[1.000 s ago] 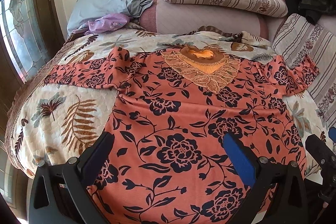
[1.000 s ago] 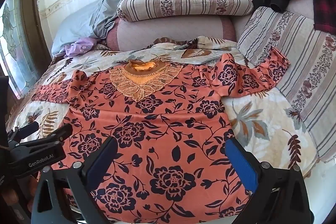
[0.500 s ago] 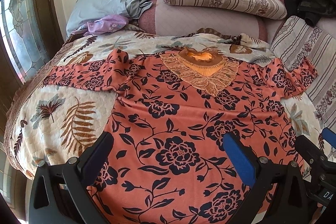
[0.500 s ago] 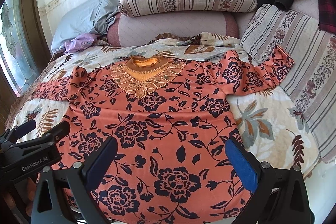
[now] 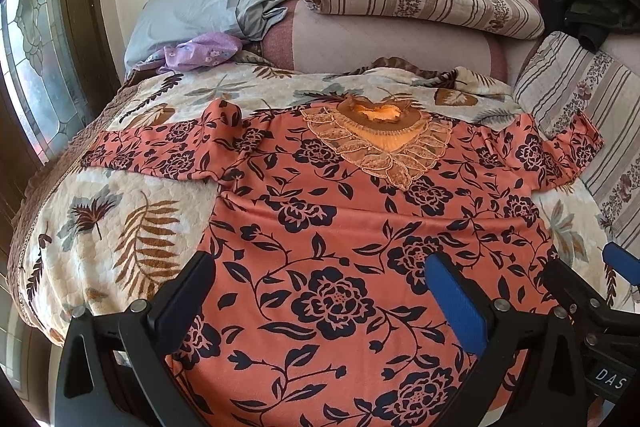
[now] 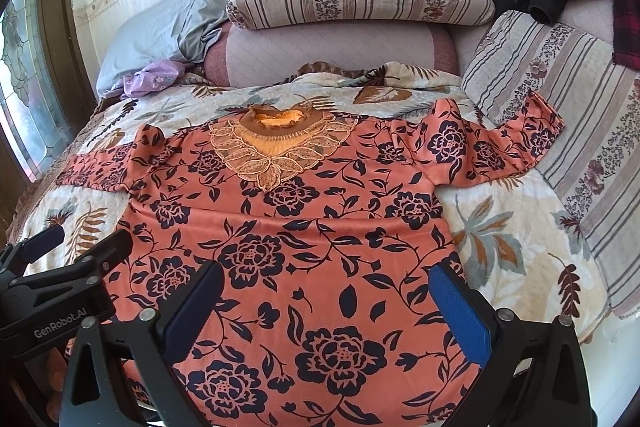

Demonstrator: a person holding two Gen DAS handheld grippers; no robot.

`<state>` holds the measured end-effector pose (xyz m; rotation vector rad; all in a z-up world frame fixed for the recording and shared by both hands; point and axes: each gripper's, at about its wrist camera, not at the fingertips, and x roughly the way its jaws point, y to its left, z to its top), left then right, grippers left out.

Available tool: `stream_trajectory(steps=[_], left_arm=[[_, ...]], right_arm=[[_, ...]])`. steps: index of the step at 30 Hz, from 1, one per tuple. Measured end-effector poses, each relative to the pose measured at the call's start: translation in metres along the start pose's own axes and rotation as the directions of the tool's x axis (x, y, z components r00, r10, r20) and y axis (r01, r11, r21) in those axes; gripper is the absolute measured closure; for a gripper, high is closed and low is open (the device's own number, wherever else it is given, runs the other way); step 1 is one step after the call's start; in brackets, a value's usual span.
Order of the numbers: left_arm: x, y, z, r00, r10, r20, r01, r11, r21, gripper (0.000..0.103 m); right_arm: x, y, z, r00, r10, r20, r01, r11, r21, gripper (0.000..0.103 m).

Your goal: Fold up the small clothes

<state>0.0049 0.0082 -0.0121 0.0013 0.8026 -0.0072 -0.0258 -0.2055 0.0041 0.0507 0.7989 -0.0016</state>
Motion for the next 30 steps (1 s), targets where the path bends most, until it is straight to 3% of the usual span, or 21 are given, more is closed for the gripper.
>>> stream_trajectory(steps=[30], left_arm=[[0.010, -0.006, 0.007, 1.000, -0.003, -0.004, 0.003, 1.000, 0.018, 0.000]], right_arm=[[0.015, 0.003, 0.004, 1.000, -0.007, -0.016, 0.007, 1.000, -0.014, 0.000]])
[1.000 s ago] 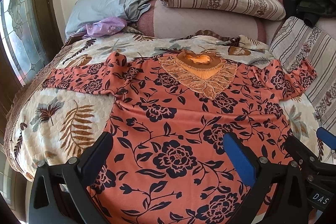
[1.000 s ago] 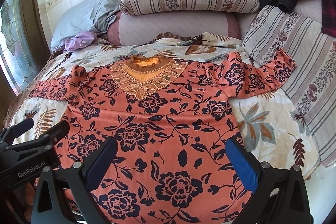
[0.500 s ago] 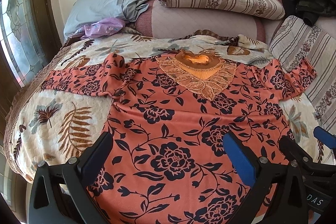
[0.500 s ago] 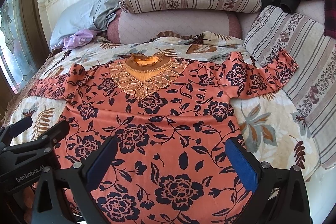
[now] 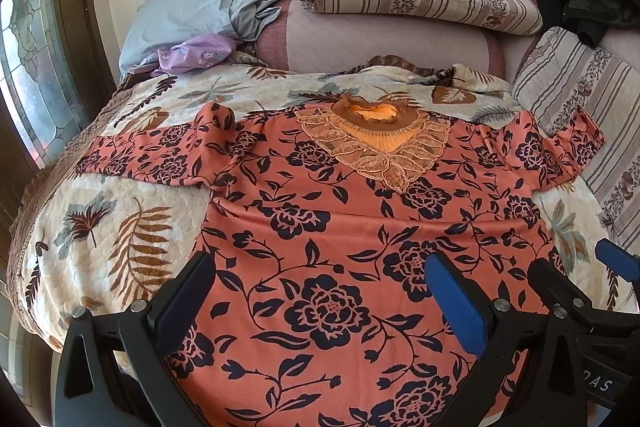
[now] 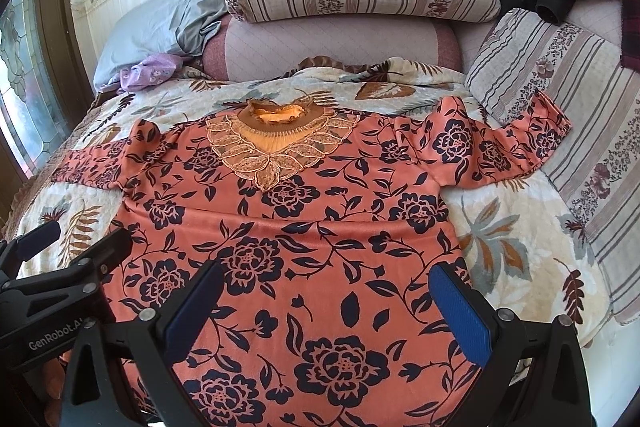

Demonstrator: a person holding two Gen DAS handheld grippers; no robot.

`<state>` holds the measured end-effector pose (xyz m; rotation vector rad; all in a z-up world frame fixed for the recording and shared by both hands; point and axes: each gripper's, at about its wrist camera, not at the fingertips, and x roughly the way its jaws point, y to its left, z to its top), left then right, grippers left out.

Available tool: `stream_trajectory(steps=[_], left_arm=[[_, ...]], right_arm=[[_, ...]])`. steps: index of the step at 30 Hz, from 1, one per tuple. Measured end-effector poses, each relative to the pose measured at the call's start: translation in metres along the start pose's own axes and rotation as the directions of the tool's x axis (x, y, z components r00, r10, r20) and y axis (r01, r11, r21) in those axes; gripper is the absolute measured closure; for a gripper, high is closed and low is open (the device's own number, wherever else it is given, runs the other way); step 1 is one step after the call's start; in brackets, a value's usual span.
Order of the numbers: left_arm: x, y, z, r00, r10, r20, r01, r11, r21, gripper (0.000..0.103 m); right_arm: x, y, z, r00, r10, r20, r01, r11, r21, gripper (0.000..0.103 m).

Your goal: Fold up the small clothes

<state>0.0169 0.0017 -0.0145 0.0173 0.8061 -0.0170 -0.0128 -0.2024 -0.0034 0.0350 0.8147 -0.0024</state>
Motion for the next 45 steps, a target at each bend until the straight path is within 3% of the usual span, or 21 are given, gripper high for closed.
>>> stream_trajectory(steps=[3, 5, 8, 11, 13, 16, 18, 22, 24, 27, 30, 33, 35, 36, 37, 40, 45], left_arm=[[0.005, 0.003, 0.002, 1.000, -0.002, -0.004, 0.002, 1.000, 0.004, 0.000], [0.014, 0.010, 0.004, 1.000, 0.007, -0.013, -0.007, 1.000, -0.007, 0.000], [0.033, 0.026, 0.008, 0.999, 0.034, -0.033, -0.035, 0.999, -0.029, 0.000], [0.057, 0.040, 0.016, 0.996, 0.072, -0.055, -0.074, 0.997, -0.037, 0.000], [0.074, 0.046, 0.024, 0.995, 0.076, -0.065, -0.079, 0.996, -0.043, 0.000], [0.099, 0.050, 0.038, 0.994, 0.086, -0.075, -0.089, 0.995, -0.043, 0.000], [0.117, 0.050, 0.047, 0.993, 0.091, -0.073, -0.094, 0.995, -0.042, 0.000], [0.158, 0.046, 0.056, 0.993, 0.087, -0.081, -0.091, 0.995, -0.040, 0.000], [0.174, 0.043, 0.052, 0.993, 0.077, -0.094, -0.081, 0.996, -0.035, 0.000], [0.194, 0.042, 0.040, 0.987, 0.066, -0.148, -0.073, 0.997, -0.037, 0.000], [0.201, 0.043, 0.039, 0.984, 0.038, -0.174, -0.049, 0.997, -0.060, 0.000], [0.207, 0.045, 0.041, 0.982, 0.018, -0.186, -0.035, 0.996, -0.086, 0.000], [0.208, 0.043, 0.043, 0.982, 0.021, -0.189, -0.036, 0.996, -0.079, 0.000], [0.208, 0.043, 0.043, 0.982, 0.017, -0.188, -0.031, 0.997, -0.077, 0.000], [0.209, 0.042, 0.044, 0.981, 0.013, -0.191, -0.028, 0.997, -0.075, 0.000], [0.209, 0.044, 0.046, 0.979, -0.001, -0.204, -0.017, 0.996, -0.086, 0.000], [0.196, 0.066, 0.056, 0.977, -0.105, -0.186, 0.062, 0.973, -0.222, 0.000]], right_arm=[[0.006, -0.006, 0.000, 1.000, 0.028, -0.002, -0.028, 1.000, 0.015, 0.000], [0.012, -0.022, -0.002, 0.994, 0.105, -0.014, -0.103, 0.993, 0.064, 0.000], [0.023, -0.067, -0.015, 0.978, 0.208, -0.014, -0.202, 0.961, 0.188, 0.000], [0.041, -0.122, -0.026, 0.973, 0.227, -0.031, -0.207, 0.927, 0.314, 0.000], [0.056, -0.167, -0.029, 0.974, 0.223, -0.046, -0.185, 0.892, 0.411, 0.000], [0.072, -0.242, -0.022, 0.977, 0.214, -0.004, -0.172, 0.796, 0.580, 0.005], [0.074, -0.287, -0.004, 0.989, 0.147, 0.025, -0.129, 0.763, 0.634, 0.015], [0.081, -0.334, 0.060, 0.996, -0.077, 0.037, 0.046, 0.847, 0.530, 0.023], [0.096, -0.345, 0.098, 0.980, -0.196, 0.020, 0.169, 0.887, 0.430, 0.023], [0.125, -0.359, 0.148, 0.949, -0.315, 0.005, 0.300, 0.908, 0.291, 0.025], [0.162, -0.369, 0.183, 0.919, -0.391, -0.056, 0.394, 0.902, 0.175, 0.035], [0.196, -0.375, 0.192, 0.867, -0.477, -0.145, 0.491, 0.868, 0.080, 0.037], [0.218, -0.386, 0.189, 0.830, -0.508, -0.230, 0.533, 0.845, 0.055, 0.055], [0.224, -0.388, 0.187, 0.812, -0.518, -0.268, 0.548, 0.835, 0.047, 0.082], [0.228, -0.390, 0.185, 0.803, -0.516, -0.298, 0.553, 0.832, 0.048, 0.094], [0.214, -0.379, 0.196, 0.819, -0.493, -0.294, 0.532, 0.845, 0.064, 0.095], [0.130, -0.306, 0.271, 0.932, -0.344, -0.116, 0.358, 0.924, 0.137, 0.095]])
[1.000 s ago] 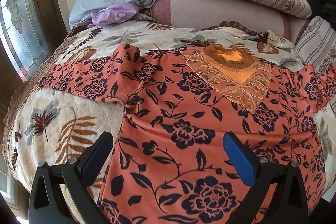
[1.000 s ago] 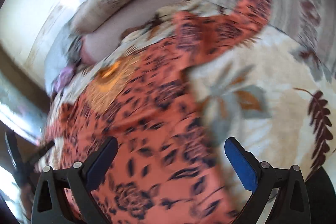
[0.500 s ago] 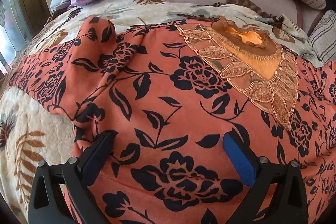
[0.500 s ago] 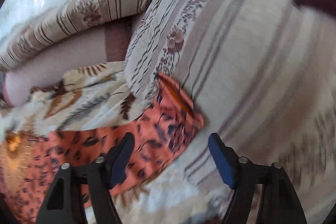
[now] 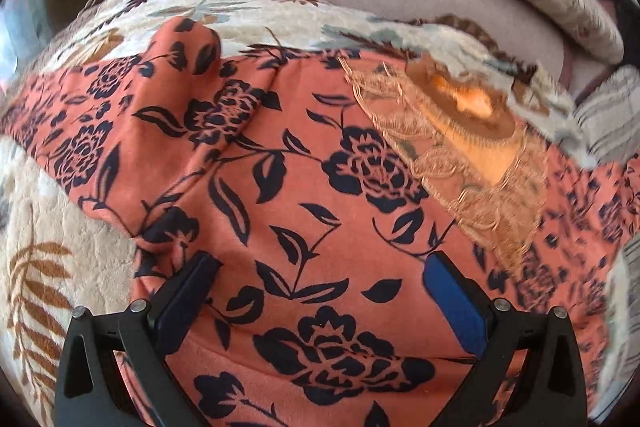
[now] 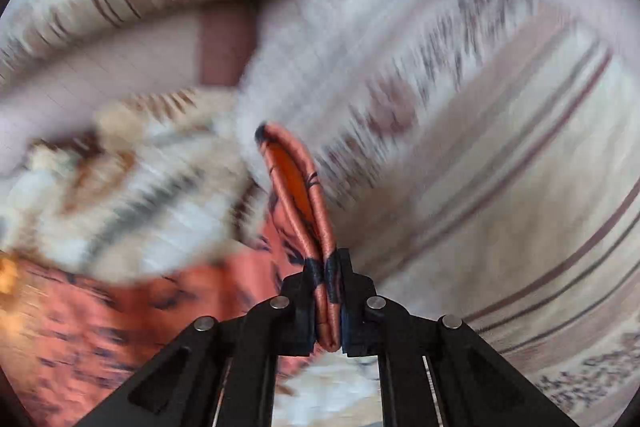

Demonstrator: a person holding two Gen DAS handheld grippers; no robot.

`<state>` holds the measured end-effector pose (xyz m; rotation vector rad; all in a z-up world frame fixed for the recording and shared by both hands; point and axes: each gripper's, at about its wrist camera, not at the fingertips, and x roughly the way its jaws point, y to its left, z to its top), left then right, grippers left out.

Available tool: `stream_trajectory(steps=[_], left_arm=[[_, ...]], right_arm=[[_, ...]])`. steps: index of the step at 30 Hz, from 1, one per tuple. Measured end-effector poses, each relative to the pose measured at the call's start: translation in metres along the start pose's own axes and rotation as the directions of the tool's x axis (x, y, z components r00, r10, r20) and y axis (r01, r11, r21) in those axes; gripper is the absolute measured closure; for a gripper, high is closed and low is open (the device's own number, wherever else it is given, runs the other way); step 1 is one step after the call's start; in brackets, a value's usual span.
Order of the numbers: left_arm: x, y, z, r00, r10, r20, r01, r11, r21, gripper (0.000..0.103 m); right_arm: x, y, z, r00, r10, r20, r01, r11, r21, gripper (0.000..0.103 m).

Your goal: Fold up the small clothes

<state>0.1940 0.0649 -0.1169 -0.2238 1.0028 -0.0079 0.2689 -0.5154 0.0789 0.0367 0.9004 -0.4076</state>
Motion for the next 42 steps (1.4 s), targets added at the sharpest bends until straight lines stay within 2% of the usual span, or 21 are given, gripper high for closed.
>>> stream_trajectory(steps=[2, 4, 7, 10, 13, 15, 16, 18, 19, 20, 21, 23, 25, 27, 28, 29, 31, 34, 35, 39, 42], left_arm=[[-0.014, 0.012, 0.005, 0.999, -0.021, 0.033, 0.023, 0.998, -0.052, 0.000], [-0.027, 0.024, 0.010, 0.997, -0.036, 0.062, 0.041, 0.995, -0.093, 0.000], [-0.042, 0.042, 0.012, 0.994, -0.031, 0.100, 0.046, 0.988, -0.145, 0.000], [-0.051, 0.059, 0.016, 0.992, -0.023, 0.124, 0.047, 0.980, -0.193, 0.000], [-0.055, 0.072, 0.020, 0.990, -0.022, 0.142, 0.057, 0.967, -0.248, 0.000], [-0.056, 0.077, 0.023, 0.989, -0.025, 0.148, 0.065, 0.959, -0.275, 0.000], [-0.056, 0.079, 0.024, 0.988, -0.030, 0.151, 0.072, 0.957, -0.282, 0.000], [-0.058, 0.081, 0.025, 0.987, -0.026, 0.158, 0.071, 0.956, -0.285, 0.000], [-0.058, 0.082, 0.025, 0.987, -0.025, 0.158, 0.069, 0.956, -0.285, 0.000], [-0.057, 0.082, 0.025, 0.987, -0.027, 0.156, 0.071, 0.956, -0.284, 0.000], [-0.056, 0.082, 0.025, 0.988, -0.030, 0.154, 0.073, 0.957, -0.282, 0.000], [-0.055, 0.082, 0.026, 0.988, -0.031, 0.150, 0.072, 0.958, -0.279, 0.000], [-0.055, 0.083, 0.027, 0.988, -0.034, 0.152, 0.076, 0.956, -0.282, 0.000], [-0.054, 0.083, 0.028, 0.988, -0.034, 0.153, 0.078, 0.955, -0.285, 0.000], [-0.052, 0.082, 0.028, 0.988, -0.036, 0.149, 0.077, 0.956, -0.284, 0.000], [-0.050, 0.080, 0.029, 0.989, -0.037, 0.144, 0.077, 0.956, -0.282, 0.000], [-0.047, 0.077, 0.028, 0.990, -0.033, 0.134, 0.068, 0.961, -0.266, 0.000], [-0.042, 0.070, 0.026, 0.992, -0.033, 0.125, 0.062, 0.971, -0.233, 0.000], [-0.040, 0.069, 0.025, 0.992, -0.042, 0.120, 0.069, 0.972, -0.223, 0.000], [-0.033, 0.066, 0.025, 0.985, -0.121, 0.121, 0.145, 0.965, -0.220, 0.000], [-0.022, 0.060, 0.024, 0.958, -0.271, 0.093, 0.285, 0.930, -0.232, 0.003]], right_arm=[[-0.058, 0.031, 0.022, 0.988, 0.132, 0.075, -0.134, 0.991, 0.016, 0.095], [-0.117, 0.068, 0.034, 0.948, 0.290, 0.130, -0.296, 0.955, 0.027, 0.095], [-0.185, 0.130, 0.031, 0.854, 0.489, 0.179, -0.495, 0.869, -0.009, 0.095], [-0.218, 0.190, 0.012, 0.772, 0.609, 0.183, -0.610, 0.790, -0.061, 0.095], [-0.212, 0.245, -0.019, 0.690, 0.706, 0.158, -0.705, 0.705, -0.070, 0.095], [-0.186, 0.282, -0.054, 0.624, 0.778, 0.070, -0.778, 0.627, -0.035, 0.094], [-0.171, 0.299, -0.074, 0.603, 0.797, 0.040, -0.797, 0.604, -0.006, 0.091], [-0.120, 0.330, -0.114, 0.588, 0.806, -0.069, -0.804, 0.591, 0.057, 0.086], [-0.088, 0.345, -0.136, 0.587, 0.796, -0.146, -0.794, 0.602, 0.086, 0.070], [-0.056, 0.353, -0.159, 0.606, 0.767, -0.213, -0.762, 0.636, 0.123, 0.054], [-0.026, 0.357, -0.176, 0.618, 0.739, -0.269, -0.729, 0.667, 0.156, 0.021], [0.018, 0.342, -0.208, 0.634, 0.693, -0.342, -0.660, 0.716, 0.228, 0.018], [0.026, 0.321, -0.216, 0.582, 0.762, -0.282, -0.704, 0.646, 0.293, 0.019], [0.014, 0.294, -0.215, 0.572, 0.783, -0.242, -0.731, 0.621, 0.281, 0.019], [0.008, 0.281, -0.214, 0.584, 0.782, -0.217, -0.739, 0.623, 0.257, 0.019], [0.002, 0.266, -0.212, 0.617, 0.765, -0.184, -0.732, 0.644, 0.222, 0.019], [-0.006, 0.237, -0.206, 0.722, 0.685, -0.092, -0.670, 0.727, 0.151, 0.019], [-0.002, 0.201, -0.214, 0.835, 0.550, -0.024, -0.545, 0.832, 0.104, 0.019], [0.001, 0.197, -0.215, 0.863, 0.505, -0.015, -0.502, 0.861, 0.087, 0.019], [0.021, 0.171, -0.255, 0.886, 0.462, -0.035, -0.461, 0.887, 0.042, 0.019], [0.022, 0.163, -0.267, 0.855, 0.518, 0.023, -0.518, 0.854, 0.038, 0.015]])
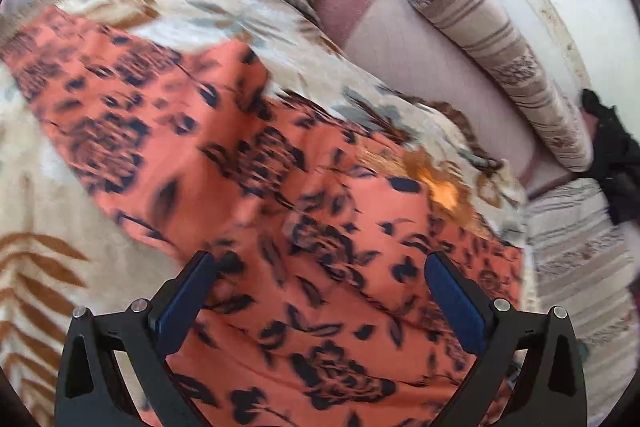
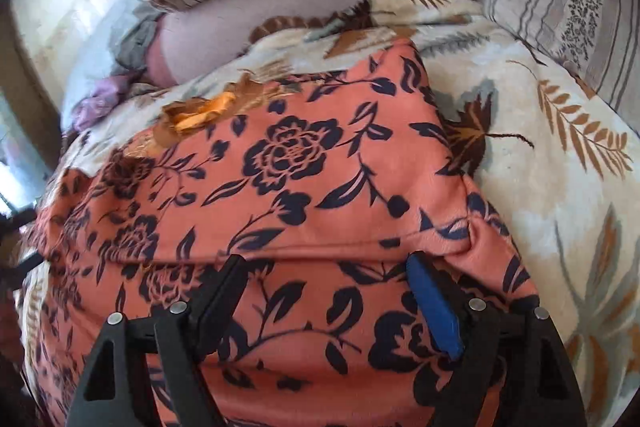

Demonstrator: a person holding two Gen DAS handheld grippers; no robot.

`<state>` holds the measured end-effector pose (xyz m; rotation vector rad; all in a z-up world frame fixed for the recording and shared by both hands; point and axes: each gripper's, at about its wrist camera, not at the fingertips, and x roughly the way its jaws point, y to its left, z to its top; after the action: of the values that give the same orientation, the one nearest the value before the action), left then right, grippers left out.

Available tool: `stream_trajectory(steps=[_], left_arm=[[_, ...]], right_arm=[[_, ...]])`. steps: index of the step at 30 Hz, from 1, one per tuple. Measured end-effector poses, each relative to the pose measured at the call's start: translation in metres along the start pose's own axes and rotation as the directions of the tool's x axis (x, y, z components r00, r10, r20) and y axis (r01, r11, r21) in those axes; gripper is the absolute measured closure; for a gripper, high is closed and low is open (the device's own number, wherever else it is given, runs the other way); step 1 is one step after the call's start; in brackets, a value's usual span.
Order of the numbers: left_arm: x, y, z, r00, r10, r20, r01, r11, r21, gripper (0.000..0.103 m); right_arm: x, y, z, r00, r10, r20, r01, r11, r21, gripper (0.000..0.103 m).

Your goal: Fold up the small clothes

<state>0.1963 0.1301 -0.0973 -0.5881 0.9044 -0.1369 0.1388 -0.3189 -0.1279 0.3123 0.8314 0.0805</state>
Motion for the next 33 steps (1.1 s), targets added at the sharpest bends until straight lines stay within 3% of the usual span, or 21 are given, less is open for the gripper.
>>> stream_trajectory(steps=[3, 4, 7, 9, 11, 13, 15, 17, 19, 20, 22, 23, 24, 25, 26, 28, 31, 33], left_arm=[[0.013, -0.005, 0.002, 0.991, -0.109, -0.079, 0.105, 0.993, -0.063, 0.019], [0.015, -0.006, 0.004, 0.988, -0.125, -0.086, 0.118, 0.990, -0.080, 0.019], [0.020, -0.002, 0.016, 0.990, -0.120, -0.069, 0.107, 0.980, -0.170, 0.019], [0.034, 0.005, 0.019, 0.988, -0.116, -0.101, 0.088, 0.965, -0.248, 0.022], [0.050, 0.010, 0.021, 0.982, -0.111, -0.153, 0.064, 0.956, -0.287, 0.044], [0.064, 0.016, 0.021, 0.977, -0.067, -0.204, -0.001, 0.948, -0.319, 0.100], [0.055, 0.014, 0.024, 0.986, -0.027, -0.163, -0.027, 0.946, -0.322, 0.099], [0.018, -0.017, 0.022, 0.999, 0.047, -0.005, -0.047, 0.982, -0.182, 0.099], [-0.014, -0.053, 0.005, 0.984, 0.119, 0.133, -0.119, 0.993, -0.007, 0.097], [-0.020, -0.060, -0.008, 0.975, 0.151, 0.162, -0.157, 0.987, 0.026, 0.095], [-0.001, -0.050, -0.024, 0.965, 0.234, 0.115, -0.238, 0.971, 0.018, 0.089], [0.023, -0.035, -0.028, 0.951, 0.310, 0.016, -0.310, 0.951, -0.001, 0.081], [0.041, -0.019, -0.032, 0.947, 0.314, -0.073, -0.317, 0.948, -0.024, 0.079], [0.035, -0.019, -0.032, 0.959, 0.282, -0.003, -0.282, 0.959, -0.021, 0.078], [0.032, -0.023, -0.029, 0.959, 0.285, 0.005, -0.285, 0.959, 0.008, 0.077], [0.032, -0.023, -0.025, 0.963, 0.269, -0.033, -0.268, 0.963, 0.028, 0.073], [0.033, -0.011, -0.026, 0.977, 0.214, -0.020, -0.213, 0.977, 0.033, 0.073], [0.035, -0.012, -0.032, 0.976, 0.216, -0.001, -0.216, 0.975, 0.057, 0.073]], right_arm=[[0.016, 0.002, 0.002, 0.998, 0.068, -0.008, -0.068, 0.997, 0.027, 0.006], [0.016, 0.001, 0.002, 0.997, 0.073, -0.003, -0.073, 0.997, 0.027, 0.006], [0.012, -0.006, 0.000, 0.995, 0.100, 0.017, -0.101, 0.994, 0.043, 0.006], [0.012, -0.009, -0.001, 0.992, 0.119, 0.028, -0.121, 0.991, 0.056, 0.006], [0.010, -0.011, -0.001, 0.991, 0.131, 0.034, -0.133, 0.989, 0.064, 0.006], [0.010, -0.011, -0.002, 0.990, 0.134, 0.035, -0.136, 0.989, 0.066, 0.006], [0.010, -0.011, -0.001, 0.990, 0.137, 0.036, -0.139, 0.988, 0.067, 0.006], [0.009, -0.011, -0.002, 0.989, 0.141, 0.037, -0.143, 0.987, 0.071, 0.006], [0.010, -0.011, -0.002, 0.989, 0.141, 0.037, -0.143, 0.987, 0.070, 0.006], [0.009, -0.011, -0.002, 0.990, 0.140, 0.035, -0.142, 0.987, 0.069, 0.006], [0.009, -0.011, -0.001, 0.990, 0.138, 0.034, -0.140, 0.988, 0.069, 0.006], [0.009, -0.011, -0.001, 0.990, 0.138, 0.034, -0.140, 0.988, 0.069, 0.006], [0.009, -0.010, -0.001, 0.990, 0.137, 0.032, -0.139, 0.988, 0.069, 0.006], [0.008, -0.010, -0.001, 0.990, 0.137, 0.031, -0.139, 0.988, 0.069, 0.006], [0.008, -0.010, 0.000, 0.990, 0.137, 0.026, -0.138, 0.988, 0.070, 0.006], [0.008, -0.011, 0.002, 0.989, 0.146, 0.020, -0.147, 0.986, 0.078, 0.006], [0.000, -0.009, 0.011, 0.985, 0.166, -0.039, -0.162, 0.982, 0.096, 0.006], [-0.013, -0.011, 0.024, 0.969, 0.246, -0.024, -0.240, 0.961, 0.141, 0.006]])
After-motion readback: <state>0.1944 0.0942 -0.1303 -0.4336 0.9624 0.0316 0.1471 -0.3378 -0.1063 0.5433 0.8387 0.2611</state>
